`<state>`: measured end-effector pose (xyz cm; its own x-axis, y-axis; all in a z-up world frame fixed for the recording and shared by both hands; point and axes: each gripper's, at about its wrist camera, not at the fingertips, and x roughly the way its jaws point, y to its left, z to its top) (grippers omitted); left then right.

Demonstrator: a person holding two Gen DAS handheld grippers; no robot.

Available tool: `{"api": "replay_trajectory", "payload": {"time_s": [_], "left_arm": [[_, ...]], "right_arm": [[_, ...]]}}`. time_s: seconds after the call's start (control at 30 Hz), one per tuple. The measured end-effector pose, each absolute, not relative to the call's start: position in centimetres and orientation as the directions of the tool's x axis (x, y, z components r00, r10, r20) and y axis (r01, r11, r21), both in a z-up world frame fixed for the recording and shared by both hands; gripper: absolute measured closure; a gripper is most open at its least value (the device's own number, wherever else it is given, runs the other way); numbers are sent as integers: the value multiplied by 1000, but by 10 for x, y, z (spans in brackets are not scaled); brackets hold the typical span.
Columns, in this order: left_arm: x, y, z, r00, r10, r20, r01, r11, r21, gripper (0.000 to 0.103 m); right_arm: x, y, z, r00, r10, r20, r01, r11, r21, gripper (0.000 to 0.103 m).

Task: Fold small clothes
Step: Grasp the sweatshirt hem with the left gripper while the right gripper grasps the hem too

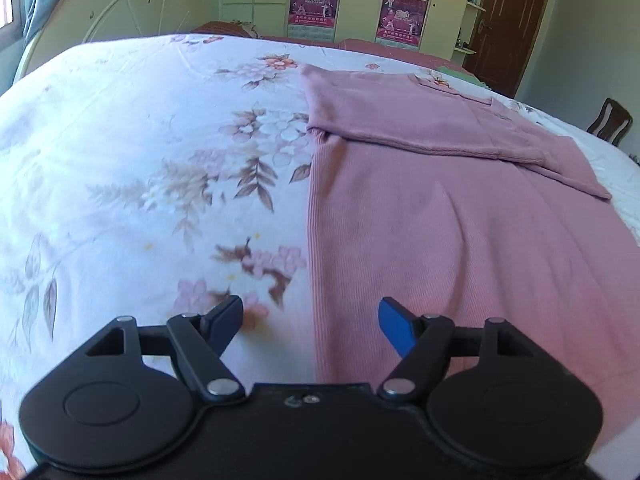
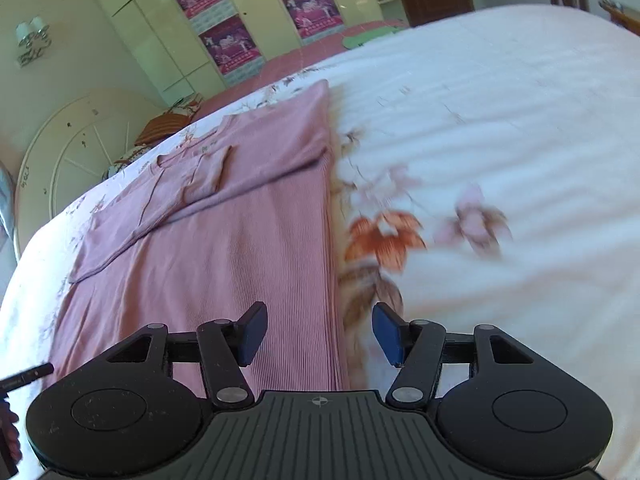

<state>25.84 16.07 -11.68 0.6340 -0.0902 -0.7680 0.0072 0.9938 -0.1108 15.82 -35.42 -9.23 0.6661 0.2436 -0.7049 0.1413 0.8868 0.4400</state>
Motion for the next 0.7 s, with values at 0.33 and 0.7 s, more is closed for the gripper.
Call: {"api": "replay_trajectory", "payload": {"time_s": [0.33,0.7], "left_arm": [[186,205,-129,579,-448,-681,2,836,-548,34],[207,203,-147,568,-563,-600,-22,718,-695,34]], "right_arm": [[47,-363,-107,645,365,-672,260,722,642,44],[49,-366,-116,690,419,-590,228,648,726,45]]}}
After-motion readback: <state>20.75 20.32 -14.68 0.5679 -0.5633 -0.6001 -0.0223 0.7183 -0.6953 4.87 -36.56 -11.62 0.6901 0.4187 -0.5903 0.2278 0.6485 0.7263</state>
